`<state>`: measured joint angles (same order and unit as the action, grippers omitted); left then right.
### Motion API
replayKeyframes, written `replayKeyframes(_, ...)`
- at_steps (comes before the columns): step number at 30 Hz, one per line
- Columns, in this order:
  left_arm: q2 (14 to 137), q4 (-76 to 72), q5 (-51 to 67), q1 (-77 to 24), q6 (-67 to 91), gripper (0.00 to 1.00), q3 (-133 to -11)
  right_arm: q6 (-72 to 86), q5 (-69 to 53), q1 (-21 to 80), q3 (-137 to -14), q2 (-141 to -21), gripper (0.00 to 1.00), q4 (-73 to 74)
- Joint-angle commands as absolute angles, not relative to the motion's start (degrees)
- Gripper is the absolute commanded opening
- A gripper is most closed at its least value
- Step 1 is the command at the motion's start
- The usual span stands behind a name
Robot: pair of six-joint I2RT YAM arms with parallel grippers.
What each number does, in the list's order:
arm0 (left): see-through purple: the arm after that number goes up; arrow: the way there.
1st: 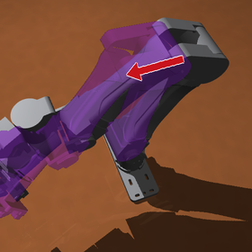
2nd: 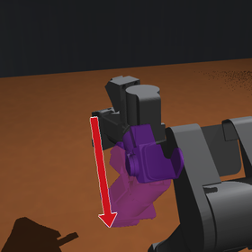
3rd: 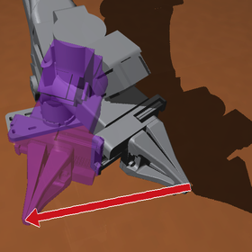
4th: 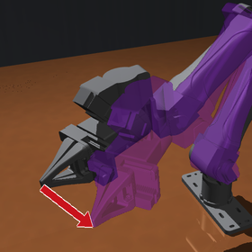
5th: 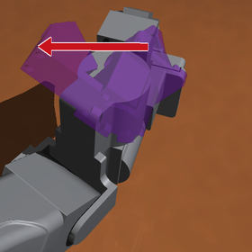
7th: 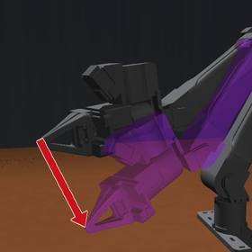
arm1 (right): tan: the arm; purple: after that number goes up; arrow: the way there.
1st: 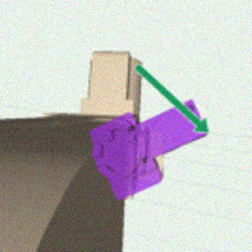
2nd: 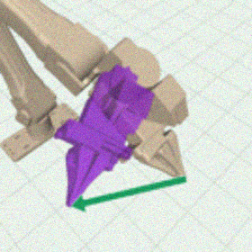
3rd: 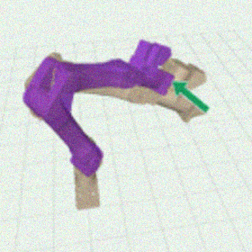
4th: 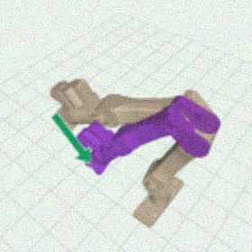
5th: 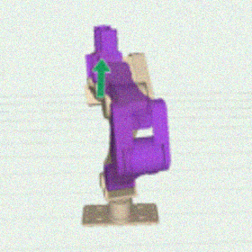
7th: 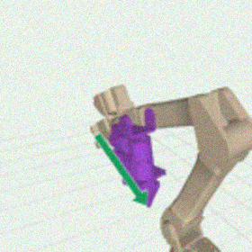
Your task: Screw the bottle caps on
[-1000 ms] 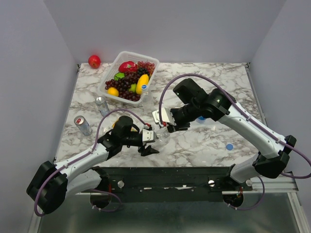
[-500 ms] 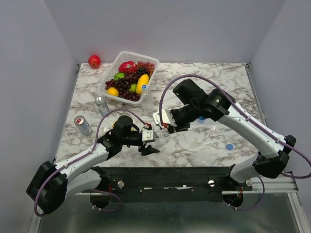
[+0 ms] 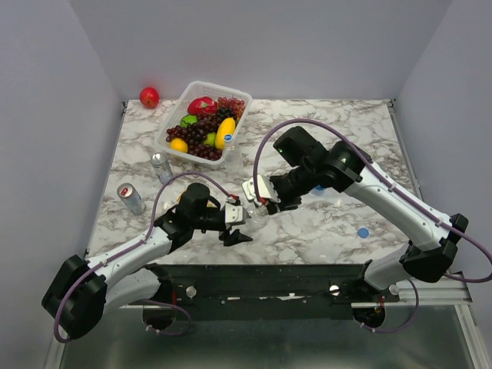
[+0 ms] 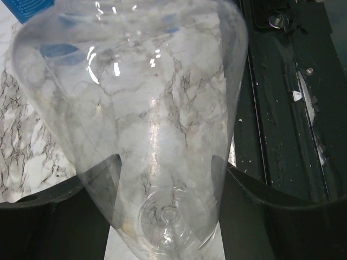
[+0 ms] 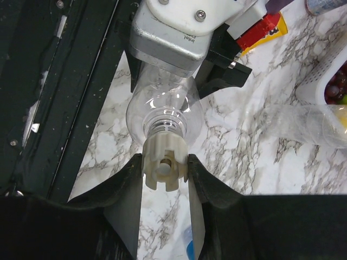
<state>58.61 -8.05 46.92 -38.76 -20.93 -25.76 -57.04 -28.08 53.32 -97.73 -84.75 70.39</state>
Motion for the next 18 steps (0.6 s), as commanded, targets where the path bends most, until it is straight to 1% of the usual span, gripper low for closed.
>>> replayKeyframes(1,57.92,-10.99,46.05,-39.20,-20.30,0.00,-27.68,-56.87,-29.18,54.32,-95.98,-85.17,0.28,70.67)
replayKeyframes(13,57.75,-10.99,46.76,-39.20,-21.70,0.00,-28.48,-53.96,-28.56,54.40,-95.36,-86.57,0.28,68.46)
replayKeyframes(16,57.31,-11.51,44.83,-39.11,-22.15,0.00,-28.91,-53.09,-27.78,54.49,-96.50,-87.97,0.28,69.17)
replayKeyframes(18,57.13,-14.75,43.34,-38.94,-19.09,0.00,-28.92,-50.12,-26.81,54.41,-95.72,-88.16,0.28,67.51)
